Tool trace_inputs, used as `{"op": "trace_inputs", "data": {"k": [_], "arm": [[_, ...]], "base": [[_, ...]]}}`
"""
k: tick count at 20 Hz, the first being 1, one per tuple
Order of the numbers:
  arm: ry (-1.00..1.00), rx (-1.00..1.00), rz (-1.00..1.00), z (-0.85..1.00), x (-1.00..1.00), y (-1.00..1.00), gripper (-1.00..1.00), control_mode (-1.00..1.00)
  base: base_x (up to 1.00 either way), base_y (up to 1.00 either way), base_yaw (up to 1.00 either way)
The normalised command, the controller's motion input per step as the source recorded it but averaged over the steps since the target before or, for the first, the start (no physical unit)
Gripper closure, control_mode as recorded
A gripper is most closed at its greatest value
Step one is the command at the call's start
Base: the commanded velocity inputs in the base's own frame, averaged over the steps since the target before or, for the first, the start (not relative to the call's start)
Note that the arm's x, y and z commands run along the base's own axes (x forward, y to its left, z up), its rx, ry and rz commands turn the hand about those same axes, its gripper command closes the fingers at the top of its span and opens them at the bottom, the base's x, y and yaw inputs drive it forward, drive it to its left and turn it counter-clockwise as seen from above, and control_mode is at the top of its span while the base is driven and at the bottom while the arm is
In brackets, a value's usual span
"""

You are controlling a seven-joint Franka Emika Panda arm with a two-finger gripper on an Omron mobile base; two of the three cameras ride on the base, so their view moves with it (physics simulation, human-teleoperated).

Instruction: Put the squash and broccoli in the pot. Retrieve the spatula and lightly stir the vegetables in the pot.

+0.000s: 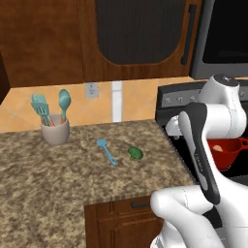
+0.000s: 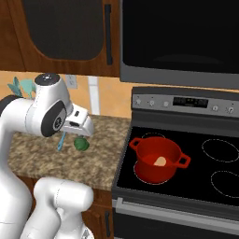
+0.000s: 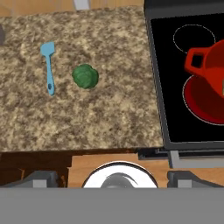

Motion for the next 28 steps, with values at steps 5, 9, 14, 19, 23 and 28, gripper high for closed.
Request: {"op": "trace_inputs", "data": {"k": [5, 9, 14, 19, 23, 28], "arm": [[0.00, 0.00, 0.00, 0.00, 0.00, 0.00, -1.00, 1.00], [0.01, -0.05, 0.00, -0.08, 0.00, 0.01, -1.00, -1.00], [0.10, -0.10, 0.01, -0.67, 0.02, 0.47, -1.00, -1.00], [0.11, 0.00, 0.05, -0.82, 0.30, 0.58, -1.00, -1.00], [0.10, 0.00, 0.01, -0.56, 0.74, 0.29, -1.00, -1.00], [0.03, 0.00, 0.00, -0.32, 0.80, 0.12, -1.00, -1.00]], "base": [[0.19, 0.31, 0.06], [0.04, 0.15, 0.01], [0.00, 0.00, 0.00], [0.00, 0.00, 0.00], [0.00, 0.00, 0.00], [0.00, 0.00, 0.00]]}}
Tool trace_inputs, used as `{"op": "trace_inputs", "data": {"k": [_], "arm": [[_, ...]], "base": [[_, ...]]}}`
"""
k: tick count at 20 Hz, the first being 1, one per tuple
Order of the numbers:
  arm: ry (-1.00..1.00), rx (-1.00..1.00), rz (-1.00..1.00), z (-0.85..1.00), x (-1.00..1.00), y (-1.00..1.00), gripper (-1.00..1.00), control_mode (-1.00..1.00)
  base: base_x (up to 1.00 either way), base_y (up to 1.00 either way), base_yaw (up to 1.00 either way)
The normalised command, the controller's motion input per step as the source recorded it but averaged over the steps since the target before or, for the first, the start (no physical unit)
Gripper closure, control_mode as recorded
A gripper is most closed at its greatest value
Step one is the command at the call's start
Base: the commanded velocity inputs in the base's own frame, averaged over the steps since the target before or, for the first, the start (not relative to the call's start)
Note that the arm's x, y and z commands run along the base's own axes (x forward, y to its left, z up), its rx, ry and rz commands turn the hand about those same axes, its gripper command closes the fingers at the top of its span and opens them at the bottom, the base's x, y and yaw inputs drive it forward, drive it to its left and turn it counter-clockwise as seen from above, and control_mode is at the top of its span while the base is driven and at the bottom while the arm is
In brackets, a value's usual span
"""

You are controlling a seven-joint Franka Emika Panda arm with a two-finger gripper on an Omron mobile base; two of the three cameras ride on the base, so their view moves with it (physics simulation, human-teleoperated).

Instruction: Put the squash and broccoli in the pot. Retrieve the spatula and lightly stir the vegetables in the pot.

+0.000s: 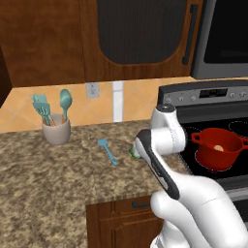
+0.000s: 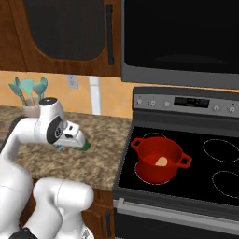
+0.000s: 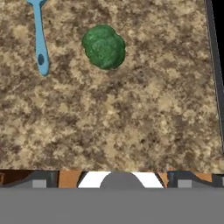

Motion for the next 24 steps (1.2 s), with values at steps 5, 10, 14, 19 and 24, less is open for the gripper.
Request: {"op": "trace_inputs", "data": {"k": [5, 10, 14, 19, 24], "arm": [[0.03, 0.00, 0.00, -0.25, 0.66, 0.12, -1.00, -1.00], [0.05, 0.00, 0.00, -0.31, 0.38, 0.15, -1.00, -1.00], [0.07, 0.00, 0.00, -0.25, 0.27, 0.00, -1.00, -1.00], [0.02, -0.04, 0.00, -0.32, 0.34, 0.01, -1.00, -1.00], [0.01, -0.03, 0.00, -0.27, 0.38, 0.02, -1.00, -1.00]], "base": [[0.00, 0.00, 0.00], [0.00, 0.00, 0.00], [0.00, 0.00, 0.00], [0.00, 0.00, 0.00], [0.00, 0.00, 0.00]]}}
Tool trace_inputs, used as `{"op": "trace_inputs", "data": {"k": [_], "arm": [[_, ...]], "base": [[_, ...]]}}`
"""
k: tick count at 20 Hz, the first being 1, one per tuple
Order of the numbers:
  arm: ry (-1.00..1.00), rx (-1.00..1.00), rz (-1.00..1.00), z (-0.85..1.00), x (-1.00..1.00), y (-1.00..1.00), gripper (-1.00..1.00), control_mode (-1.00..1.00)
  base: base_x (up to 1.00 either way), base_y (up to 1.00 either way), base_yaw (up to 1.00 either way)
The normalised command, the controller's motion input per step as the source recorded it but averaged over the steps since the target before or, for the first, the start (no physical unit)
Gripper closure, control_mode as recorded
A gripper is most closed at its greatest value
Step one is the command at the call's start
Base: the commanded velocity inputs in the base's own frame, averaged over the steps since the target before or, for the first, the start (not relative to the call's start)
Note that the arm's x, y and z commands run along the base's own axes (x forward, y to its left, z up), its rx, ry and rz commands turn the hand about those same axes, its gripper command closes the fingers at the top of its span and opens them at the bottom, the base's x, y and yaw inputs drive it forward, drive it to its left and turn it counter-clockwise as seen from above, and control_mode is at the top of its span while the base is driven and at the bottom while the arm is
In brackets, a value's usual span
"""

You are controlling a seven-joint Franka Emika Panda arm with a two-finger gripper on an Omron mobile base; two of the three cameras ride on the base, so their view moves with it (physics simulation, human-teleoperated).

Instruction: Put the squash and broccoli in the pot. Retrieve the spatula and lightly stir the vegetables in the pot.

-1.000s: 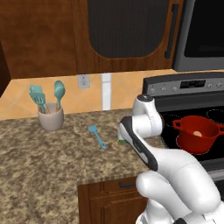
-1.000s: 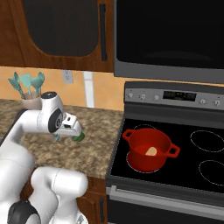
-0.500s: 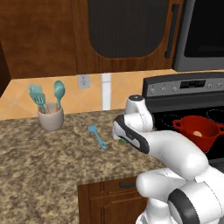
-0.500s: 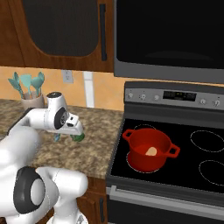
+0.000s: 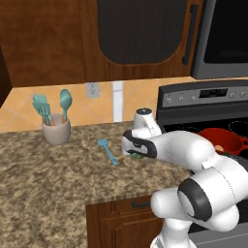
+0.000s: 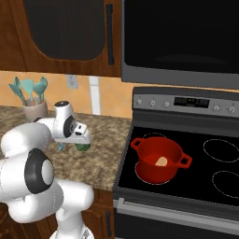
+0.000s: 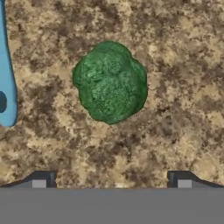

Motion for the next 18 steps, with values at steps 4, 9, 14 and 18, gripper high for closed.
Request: {"op": "trace_inputs", "data": {"k": [4, 9, 14, 18], "arm": [[0.05, 0.00, 0.00, -0.19, 0.42, 0.03, -1.00, -1.00], [0.05, 0.00, 0.00, -0.19, 0.38, 0.08, -1.00, -1.00], [0.06, -0.02, 0.00, -0.25, 0.26, 0.07, -1.00, -1.00], [0.06, -0.03, 0.00, -0.25, 0.25, 0.02, -1.00, -1.00]], "base": [[0.00, 0.00, 0.00], [0.00, 0.00, 0.00], [0.00, 0.00, 0.00], [0.00, 0.00, 0.00]]}}
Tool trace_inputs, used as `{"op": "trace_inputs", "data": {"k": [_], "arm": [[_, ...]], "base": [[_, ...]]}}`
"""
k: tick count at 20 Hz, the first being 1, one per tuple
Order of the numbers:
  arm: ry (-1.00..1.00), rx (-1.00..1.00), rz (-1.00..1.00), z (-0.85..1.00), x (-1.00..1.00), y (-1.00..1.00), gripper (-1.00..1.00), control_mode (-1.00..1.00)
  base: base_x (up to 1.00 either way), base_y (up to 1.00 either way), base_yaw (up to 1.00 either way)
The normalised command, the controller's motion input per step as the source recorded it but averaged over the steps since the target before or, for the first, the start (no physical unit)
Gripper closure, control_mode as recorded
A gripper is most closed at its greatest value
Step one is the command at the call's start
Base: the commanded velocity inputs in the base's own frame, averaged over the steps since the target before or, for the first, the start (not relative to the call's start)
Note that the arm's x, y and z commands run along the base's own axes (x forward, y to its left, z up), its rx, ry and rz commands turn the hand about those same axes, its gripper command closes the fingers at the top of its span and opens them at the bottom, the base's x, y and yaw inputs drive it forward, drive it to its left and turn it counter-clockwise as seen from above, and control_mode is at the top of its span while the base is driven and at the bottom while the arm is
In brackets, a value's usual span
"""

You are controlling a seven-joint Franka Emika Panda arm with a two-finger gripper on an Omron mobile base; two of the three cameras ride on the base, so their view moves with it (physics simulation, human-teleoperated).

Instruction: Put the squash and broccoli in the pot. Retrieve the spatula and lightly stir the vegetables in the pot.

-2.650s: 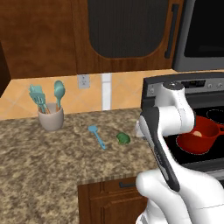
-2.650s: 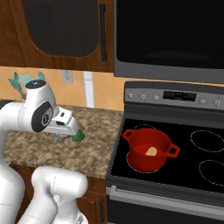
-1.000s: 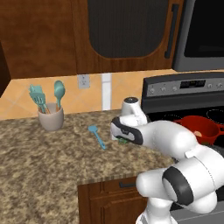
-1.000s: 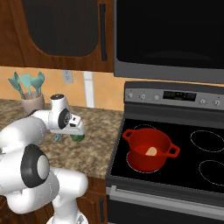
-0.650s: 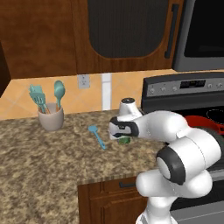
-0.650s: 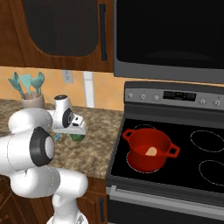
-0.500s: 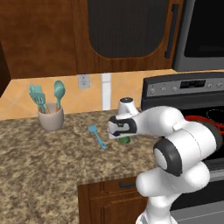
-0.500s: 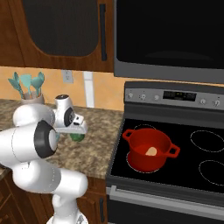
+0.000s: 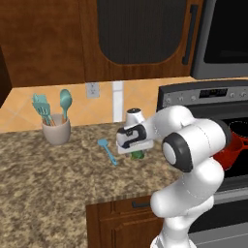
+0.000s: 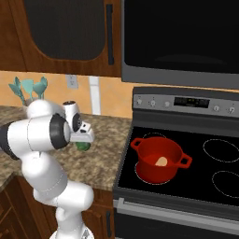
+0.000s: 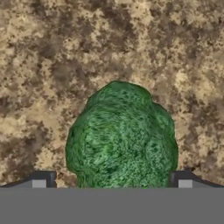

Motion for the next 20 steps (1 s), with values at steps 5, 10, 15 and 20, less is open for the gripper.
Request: {"op": "trace_inputs", "data": {"k": [5, 10, 15, 20], "arm": [[0.05, -0.04, 0.00, -0.28, 0.12, 0.00, -1.00, -1.00], [0.04, -0.04, 0.00, -0.35, 0.15, 0.00, 1.00, -1.00], [0.00, 0.00, 0.00, -0.21, 0.01, -0.10, 1.00, -1.00], [-0.07, 0.03, 0.02, 0.00, -0.05, -0.06, 1.00, -1.00]], "base": [[0.00, 0.00, 0.00], [0.00, 0.00, 0.00], [0.00, 0.00, 0.00], [0.00, 0.00, 0.00]]}}
